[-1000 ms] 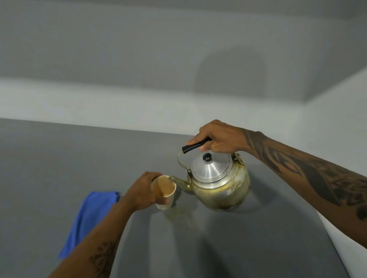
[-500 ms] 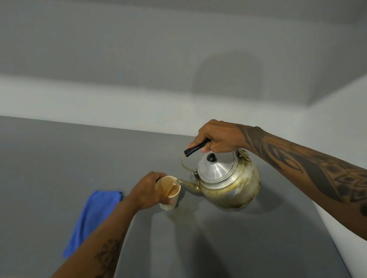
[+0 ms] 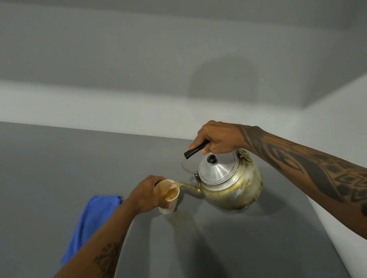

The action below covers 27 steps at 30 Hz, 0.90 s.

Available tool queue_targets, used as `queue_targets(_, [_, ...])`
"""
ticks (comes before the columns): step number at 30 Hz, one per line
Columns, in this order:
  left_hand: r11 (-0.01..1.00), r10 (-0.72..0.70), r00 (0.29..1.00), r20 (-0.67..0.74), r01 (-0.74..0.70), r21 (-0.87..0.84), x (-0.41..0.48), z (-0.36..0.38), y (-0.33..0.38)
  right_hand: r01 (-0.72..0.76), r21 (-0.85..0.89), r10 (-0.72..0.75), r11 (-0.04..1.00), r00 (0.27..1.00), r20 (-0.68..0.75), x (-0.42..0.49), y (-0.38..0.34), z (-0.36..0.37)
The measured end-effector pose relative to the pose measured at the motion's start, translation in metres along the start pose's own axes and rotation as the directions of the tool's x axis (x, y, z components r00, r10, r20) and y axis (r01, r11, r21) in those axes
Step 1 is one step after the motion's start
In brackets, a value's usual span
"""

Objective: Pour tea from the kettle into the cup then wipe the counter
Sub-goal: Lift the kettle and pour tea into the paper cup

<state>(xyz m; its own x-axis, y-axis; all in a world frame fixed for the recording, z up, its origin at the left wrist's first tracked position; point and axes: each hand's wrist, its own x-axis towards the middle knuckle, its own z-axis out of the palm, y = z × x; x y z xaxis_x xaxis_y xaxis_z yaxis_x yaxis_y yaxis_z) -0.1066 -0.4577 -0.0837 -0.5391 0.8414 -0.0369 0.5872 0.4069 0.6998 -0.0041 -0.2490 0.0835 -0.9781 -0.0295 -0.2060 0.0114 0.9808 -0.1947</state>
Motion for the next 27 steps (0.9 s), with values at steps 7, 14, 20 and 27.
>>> queue_targets(7, [1.0, 0.022, 1.0, 0.006, -0.022, 0.004, -0.0013, -0.0012, 0.003, 0.009, 0.001, -0.009, 1.0, 1.0, 0.001, -0.0015, -0.0002, -0.0016])
queue_targets(14, [1.0, -0.008, 1.0, 0.002, 0.008, 0.013, -0.0008, 0.0, -0.0021, -0.002, 0.001, 0.002, 1.0, 1.0, 0.01, -0.004, 0.0001, -0.0035])
queue_targets(20, [1.0, 0.012, 1.0, 0.009, -0.012, 0.007, -0.0005, -0.0007, 0.0017, 0.016, -0.021, -0.016, 1.0, 1.0, 0.005, -0.0055, -0.0031, -0.0068])
queue_targets(27, [1.0, -0.005, 1.0, 0.002, 0.005, 0.016, 0.0007, 0.0002, -0.0029, 0.019, -0.038, -0.018, 0.999, 1.0, 0.009, -0.0058, -0.006, -0.0087])
